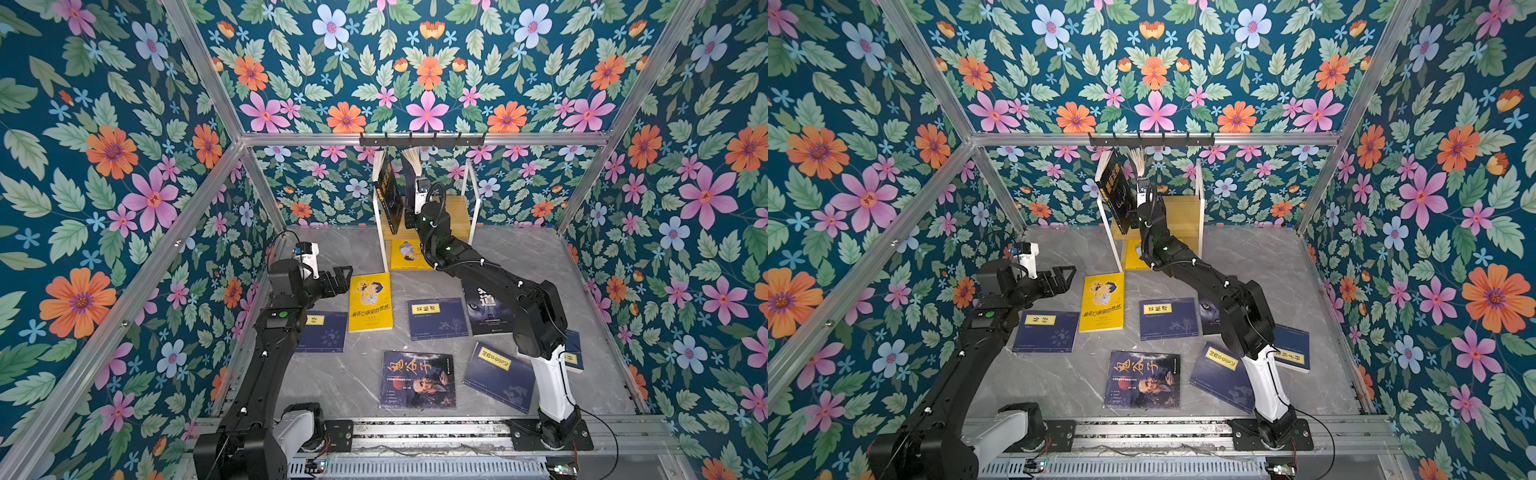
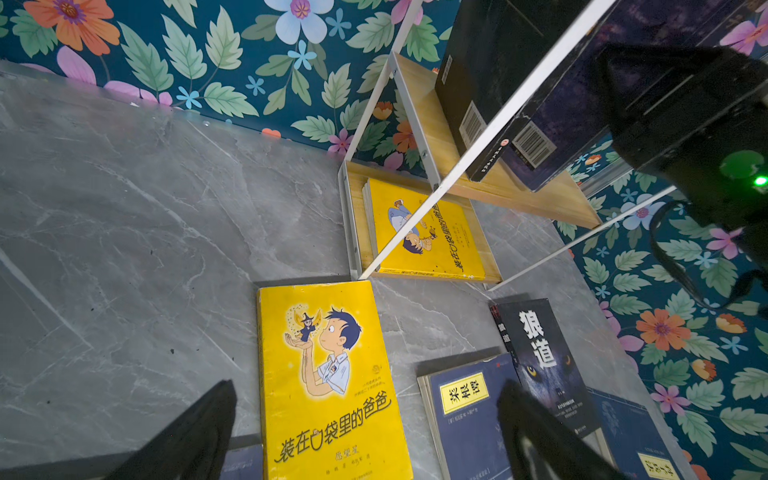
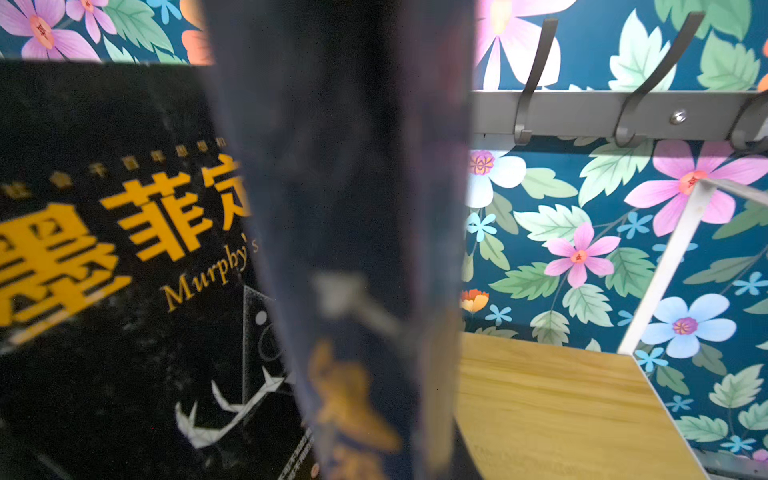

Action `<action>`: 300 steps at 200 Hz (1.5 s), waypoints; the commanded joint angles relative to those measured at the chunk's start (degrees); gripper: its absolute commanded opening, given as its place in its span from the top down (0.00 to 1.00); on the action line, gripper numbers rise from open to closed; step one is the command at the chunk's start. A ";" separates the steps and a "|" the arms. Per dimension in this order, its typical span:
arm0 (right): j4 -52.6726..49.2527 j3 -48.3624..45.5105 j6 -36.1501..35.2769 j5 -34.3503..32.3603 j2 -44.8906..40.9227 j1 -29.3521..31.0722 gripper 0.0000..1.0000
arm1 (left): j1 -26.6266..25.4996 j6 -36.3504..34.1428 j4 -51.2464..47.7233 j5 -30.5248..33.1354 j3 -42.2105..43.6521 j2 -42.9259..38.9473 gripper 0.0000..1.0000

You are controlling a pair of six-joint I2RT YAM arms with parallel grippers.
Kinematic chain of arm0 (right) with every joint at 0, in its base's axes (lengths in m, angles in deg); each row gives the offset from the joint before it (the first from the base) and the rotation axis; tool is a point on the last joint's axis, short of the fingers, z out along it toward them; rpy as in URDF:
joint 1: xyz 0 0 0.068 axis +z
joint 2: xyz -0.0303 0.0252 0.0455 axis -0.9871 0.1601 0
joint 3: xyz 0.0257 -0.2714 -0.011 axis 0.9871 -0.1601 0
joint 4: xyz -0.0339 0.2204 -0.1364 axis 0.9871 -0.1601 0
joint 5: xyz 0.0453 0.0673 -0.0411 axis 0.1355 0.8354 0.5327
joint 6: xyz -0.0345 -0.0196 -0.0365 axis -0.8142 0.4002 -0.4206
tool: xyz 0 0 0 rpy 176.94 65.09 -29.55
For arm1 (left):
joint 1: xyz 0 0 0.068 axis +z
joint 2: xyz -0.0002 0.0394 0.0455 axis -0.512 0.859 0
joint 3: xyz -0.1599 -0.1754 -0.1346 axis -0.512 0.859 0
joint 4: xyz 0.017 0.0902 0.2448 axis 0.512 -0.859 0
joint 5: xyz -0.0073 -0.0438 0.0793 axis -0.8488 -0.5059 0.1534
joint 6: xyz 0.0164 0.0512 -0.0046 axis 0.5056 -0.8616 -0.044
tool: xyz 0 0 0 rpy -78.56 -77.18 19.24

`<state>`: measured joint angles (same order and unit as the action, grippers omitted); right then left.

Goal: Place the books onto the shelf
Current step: 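Lower the purple book onto the shelf beside the black book with right gripper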

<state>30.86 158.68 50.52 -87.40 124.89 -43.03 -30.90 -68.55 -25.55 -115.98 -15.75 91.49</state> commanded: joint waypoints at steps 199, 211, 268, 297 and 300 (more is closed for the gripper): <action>3.98 -6.13 5.32 17.26 -2.94 0.48 0.58 | 0.19 0.34 -0.08 0.29 0.02 -0.11 0.00; 2.70 -6.08 5.27 19.66 -3.34 0.51 0.56 | 0.19 0.26 -0.02 0.46 0.05 -0.11 0.00; 3.88 -16.54 5.00 29.64 -11.42 0.44 0.47 | 0.25 0.16 -0.15 0.77 0.02 -0.21 0.00; 3.15 -23.77 5.26 26.22 -17.56 -0.09 0.48 | 0.27 0.54 -0.18 0.36 0.11 0.07 0.00; 2.76 -24.14 5.37 25.89 -18.03 -0.29 0.48 | 0.27 0.56 -0.18 0.33 0.11 0.15 0.00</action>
<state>32.76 137.80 55.43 -60.43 110.57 -42.62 -30.72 -68.31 -26.42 -115.68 -15.64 91.49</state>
